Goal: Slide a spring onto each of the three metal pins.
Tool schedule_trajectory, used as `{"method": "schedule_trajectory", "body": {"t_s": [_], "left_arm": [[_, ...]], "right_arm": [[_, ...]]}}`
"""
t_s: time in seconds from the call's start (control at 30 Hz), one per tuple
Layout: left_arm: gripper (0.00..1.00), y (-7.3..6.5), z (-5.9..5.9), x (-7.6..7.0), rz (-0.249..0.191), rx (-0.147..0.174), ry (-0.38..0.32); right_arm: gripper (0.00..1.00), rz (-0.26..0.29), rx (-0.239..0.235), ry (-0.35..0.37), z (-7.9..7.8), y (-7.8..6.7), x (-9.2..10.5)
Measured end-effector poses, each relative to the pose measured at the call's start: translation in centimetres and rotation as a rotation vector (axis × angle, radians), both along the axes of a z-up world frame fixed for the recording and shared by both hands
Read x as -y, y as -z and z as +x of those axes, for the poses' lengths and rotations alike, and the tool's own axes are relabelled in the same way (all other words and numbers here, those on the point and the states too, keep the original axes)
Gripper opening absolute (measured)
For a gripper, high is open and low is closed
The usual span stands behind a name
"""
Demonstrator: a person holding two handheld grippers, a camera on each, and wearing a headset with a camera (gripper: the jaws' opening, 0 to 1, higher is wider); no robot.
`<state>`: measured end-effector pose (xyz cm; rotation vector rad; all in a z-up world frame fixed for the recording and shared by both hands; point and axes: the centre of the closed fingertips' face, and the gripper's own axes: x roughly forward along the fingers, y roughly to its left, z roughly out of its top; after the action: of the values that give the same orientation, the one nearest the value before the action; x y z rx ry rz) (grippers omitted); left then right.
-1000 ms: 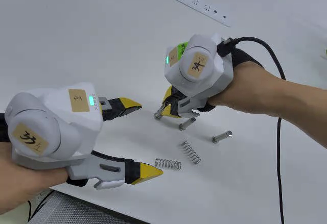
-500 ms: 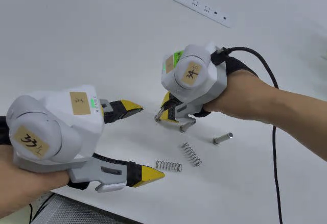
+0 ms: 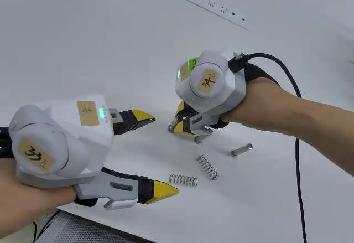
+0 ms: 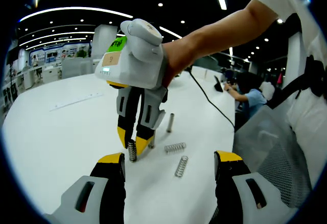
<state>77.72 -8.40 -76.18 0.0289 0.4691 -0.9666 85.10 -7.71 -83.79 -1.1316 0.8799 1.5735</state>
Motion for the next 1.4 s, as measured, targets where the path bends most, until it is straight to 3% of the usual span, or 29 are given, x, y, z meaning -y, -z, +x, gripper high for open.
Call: {"method": "schedule_trajectory", "body": {"t_s": [0.1,0.3,0.63,0.87,1.13,1.3,1.4], "left_arm": [[0.72,0.0,0.0,0.1,0.003,0.0,0.003],[0.72,0.0,-0.3,0.2,0.022,0.003,0.02],[0.69,-0.1,-0.9,0.6,0.081,0.014,0.061],[0.66,0.1,-1.2,0.9,0.132,0.019,0.099],[0.58,1.0,-1.5,1.4,0.232,0.027,0.178],[0.52,1.7,-1.4,1.9,0.287,0.015,0.22],[0.47,2.7,-1.4,2.4,0.347,0.005,0.262]], "right_arm": [[0.19,0.012,0.002,0.003,0.0,-0.1,-0.1],[0.24,0.055,0.02,0.014,0.1,-1.9,-0.2],[0.36,0.215,0.018,0.13,-0.3,-6.8,0.6],[0.47,0.325,0.014,0.243,-1.1,-9.2,3.7],[0.58,0.466,-0.014,0.423,-2.5,-11.4,8.4],[0.65,0.487,-0.006,0.469,-3.1,-11.1,11.7],[0.69,0.518,-0.013,0.506,-3.3,-11.0,13.3]]}}
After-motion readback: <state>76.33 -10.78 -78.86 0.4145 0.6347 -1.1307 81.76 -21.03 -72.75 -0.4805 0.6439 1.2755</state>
